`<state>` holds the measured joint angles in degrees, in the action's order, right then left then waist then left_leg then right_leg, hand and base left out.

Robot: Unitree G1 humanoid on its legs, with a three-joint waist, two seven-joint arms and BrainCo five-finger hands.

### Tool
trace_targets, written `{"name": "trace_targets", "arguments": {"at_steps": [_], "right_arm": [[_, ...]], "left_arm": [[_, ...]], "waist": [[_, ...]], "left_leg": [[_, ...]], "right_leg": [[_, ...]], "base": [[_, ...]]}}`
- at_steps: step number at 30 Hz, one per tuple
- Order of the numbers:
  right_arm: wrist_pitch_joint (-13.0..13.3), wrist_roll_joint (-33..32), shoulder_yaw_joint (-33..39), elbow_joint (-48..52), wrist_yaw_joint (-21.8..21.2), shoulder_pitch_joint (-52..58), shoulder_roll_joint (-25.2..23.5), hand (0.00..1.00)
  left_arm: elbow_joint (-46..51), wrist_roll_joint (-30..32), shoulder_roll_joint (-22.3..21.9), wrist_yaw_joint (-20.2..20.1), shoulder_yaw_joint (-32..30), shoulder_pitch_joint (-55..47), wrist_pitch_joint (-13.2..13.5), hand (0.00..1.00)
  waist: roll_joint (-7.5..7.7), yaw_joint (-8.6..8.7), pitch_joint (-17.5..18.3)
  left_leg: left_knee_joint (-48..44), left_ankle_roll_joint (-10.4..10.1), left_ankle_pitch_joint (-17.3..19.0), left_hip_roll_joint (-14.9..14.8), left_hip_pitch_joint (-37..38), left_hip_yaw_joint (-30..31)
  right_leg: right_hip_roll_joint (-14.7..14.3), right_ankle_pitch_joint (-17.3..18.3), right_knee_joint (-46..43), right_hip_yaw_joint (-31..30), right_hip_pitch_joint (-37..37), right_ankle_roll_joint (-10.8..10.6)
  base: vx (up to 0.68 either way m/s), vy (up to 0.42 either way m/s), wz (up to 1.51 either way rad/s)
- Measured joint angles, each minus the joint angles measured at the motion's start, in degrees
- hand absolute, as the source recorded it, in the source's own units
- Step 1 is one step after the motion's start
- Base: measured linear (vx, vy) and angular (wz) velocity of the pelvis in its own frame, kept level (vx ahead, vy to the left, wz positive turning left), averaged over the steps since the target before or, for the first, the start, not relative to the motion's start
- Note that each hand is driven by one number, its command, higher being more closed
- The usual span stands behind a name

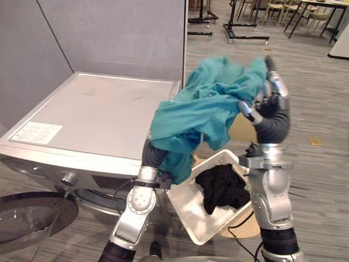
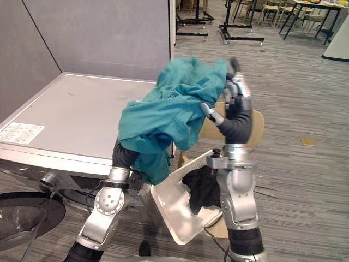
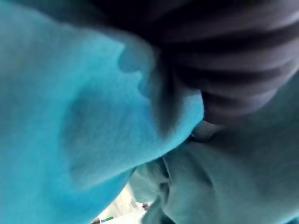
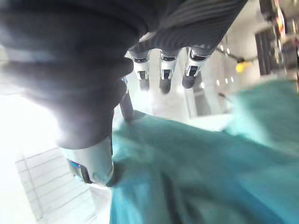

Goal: Pick up the laundry basket with both hands and put the clothes into the washing machine.

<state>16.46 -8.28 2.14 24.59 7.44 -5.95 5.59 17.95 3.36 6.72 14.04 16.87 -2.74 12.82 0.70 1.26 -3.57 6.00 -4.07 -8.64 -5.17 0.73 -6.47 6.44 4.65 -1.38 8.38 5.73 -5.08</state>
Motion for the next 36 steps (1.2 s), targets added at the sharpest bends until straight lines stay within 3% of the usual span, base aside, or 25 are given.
{"name": "trace_targets", "arguments": {"at_steps": [8, 14, 18, 25, 28, 33, 36], "right_arm": [[-0.04, 2.38, 25.94, -1.25, 8.0, 12.43, -1.02, 0.0], [-2.14, 2.33, 31.68, -16.25, 10.22, 18.39, -3.5, 0.0], [-5.13, 1.4, 34.56, -31.4, 10.42, 22.92, -6.69, 0.0], [-8.32, -1.93, 32.09, -51.82, 8.35, 25.45, -8.89, 0.0], [-8.91, -3.01, 29.24, -55.69, 6.3, 25.2, -8.7, 0.0], [-9.28, -3.91, 24.17, -61.68, 4.61, 24.11, -7.93, 0.0], [-9.61, -4.17, 20.87, -62.91, 4.41, 22.68, -7.96, 0.0]], "left_arm": [[7.55, -2.02, -1.45, 0.61, -8.82, -8.54, 0.76, 1.0], [8.71, -5.23, -3.33, 0.2, -10.81, -11.89, 1.33, 1.0], [8.7, -7.47, -3.99, -1.3, -10.68, -13.39, 1.43, 1.0], [6.33, -9.36, -4.89, -3.73, -5.3, -16.31, 1.38, 1.0], [3.57, -9.45, -4.87, -4.28, -3.39, -16.35, 0.94, 1.0], [2.12, -9.48, -4.4, -5.36, -0.62, -16.45, 0.28, 1.0], [2.12, -9.54, -3.72, -5.25, 0.25, -16.41, 0.29, 1.0]], "waist": [[0.69, 1.83, 0.71], [1.16, 2.9, 1.39], [1.1, 4.06, 1.43], [0.31, 4.13, 2.07], [0.33, 3.92, 2.05], [0.9, 1.11, 1.88], [1.57, 0.73, 1.52]], "left_leg": [[0.01, -0.23, 0.88, -0.11, -0.42, -2.72], [0.0, -0.34, 1.44, -0.28, -0.94, -5.18], [0.0, -0.31, 1.6, -0.27, -0.94, -5.35], [0.0, -0.25, 1.73, -0.63, -0.68, -7.62], [0.01, -0.25, 1.74, -0.81, -0.65, -7.82], [0.01, -0.11, 1.89, -0.94, -1.06, -8.52], [-0.03, -0.07, 1.89, -0.84, -2.4, -8.9]], "right_leg": [[0.13, -0.54, 0.54, -2.58, -1.88, -0.14], [0.07, -1.32, 0.54, -5.25, -3.94, -0.22], [0.1, -1.34, 0.54, -5.35, -4.03, -0.22], [-0.07, -1.53, -0.09, -7.32, -5.18, -0.48], [-0.23, -1.47, -0.3, -7.39, -5.28, -0.6], [-0.27, -1.07, -0.64, -8.23, -6.18, -1.14], [-0.08, -0.43, -3.41, -8.36, -8.58, -1.7]], "base": [[-0.01, 0.007, -0.18], [0.01, 0.005, -0.22], [0.0, 0.001, -0.02], [0.0, 0.005, -0.14], [-0.02, 0.001, -0.02], [-0.02, 0.007, -0.07], [-0.01, 0.005, 0.03]]}}
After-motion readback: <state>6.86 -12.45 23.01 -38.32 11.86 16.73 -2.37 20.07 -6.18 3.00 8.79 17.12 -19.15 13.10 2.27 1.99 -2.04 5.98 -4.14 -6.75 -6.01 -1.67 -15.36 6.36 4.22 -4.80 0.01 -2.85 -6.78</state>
